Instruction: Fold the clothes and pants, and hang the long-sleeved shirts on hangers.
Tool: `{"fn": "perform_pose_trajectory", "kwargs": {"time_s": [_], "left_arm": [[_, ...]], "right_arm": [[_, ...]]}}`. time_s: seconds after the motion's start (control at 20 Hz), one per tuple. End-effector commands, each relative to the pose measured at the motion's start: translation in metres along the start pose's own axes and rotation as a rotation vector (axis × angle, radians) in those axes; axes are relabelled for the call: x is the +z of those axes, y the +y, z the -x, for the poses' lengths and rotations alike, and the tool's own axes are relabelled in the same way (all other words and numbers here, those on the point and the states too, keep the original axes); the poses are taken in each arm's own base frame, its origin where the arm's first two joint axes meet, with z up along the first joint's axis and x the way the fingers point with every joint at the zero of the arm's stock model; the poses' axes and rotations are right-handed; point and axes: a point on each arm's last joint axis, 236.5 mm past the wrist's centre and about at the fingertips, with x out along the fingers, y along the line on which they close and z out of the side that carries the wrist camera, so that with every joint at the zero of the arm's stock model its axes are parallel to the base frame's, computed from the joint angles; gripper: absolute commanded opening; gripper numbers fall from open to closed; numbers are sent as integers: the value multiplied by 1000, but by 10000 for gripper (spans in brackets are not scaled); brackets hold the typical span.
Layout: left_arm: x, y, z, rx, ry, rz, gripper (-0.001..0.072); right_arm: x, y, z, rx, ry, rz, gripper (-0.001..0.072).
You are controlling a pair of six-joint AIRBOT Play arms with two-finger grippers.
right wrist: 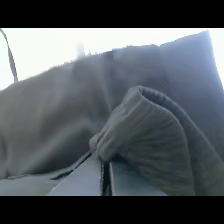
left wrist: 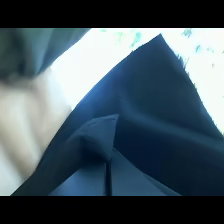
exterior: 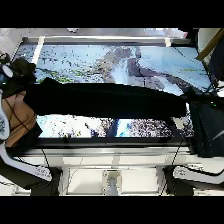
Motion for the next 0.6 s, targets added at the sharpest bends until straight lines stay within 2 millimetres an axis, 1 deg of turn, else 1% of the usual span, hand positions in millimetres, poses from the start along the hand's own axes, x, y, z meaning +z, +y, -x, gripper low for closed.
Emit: {"fn": "perform_pose_trajectory", "kwargs": {"time_s": [0.0, 0.15, 0.3, 0.35, 0.4, 0.45, 0.5, 0.55], "left_arm": [[13, -16, -32, -13, -47, 24, 3], [18, -28, -40, -30, -84, 11, 3], [28, -47, -42, -61, -142, -6, 5], [29, -54, -41, -69, -151, -15, 23], [30, -61, -40, -78, -160, -24, 164], [33, -65, -37, -83, -170, -28, 431], [37, -65, -33, -85, -180, -26, 604], [44, -65, -23, -88, -196, -25, 605]], "right_arm": [[25, 3, -34, -6, -44, -10, 20], [23, -7, -51, -21, -32, -65, 20], [20, -16, -63, -33, -25, -123, 22], [21, -17, -63, -35, -31, -128, 23], [24, -17, -63, -35, -43, -130, 32], [28, -15, -61, -28, -57, -136, 117], [33, -11, -57, -20, -70, -134, 313], [40, -6, -50, -13, -84, -119, 412]]}}
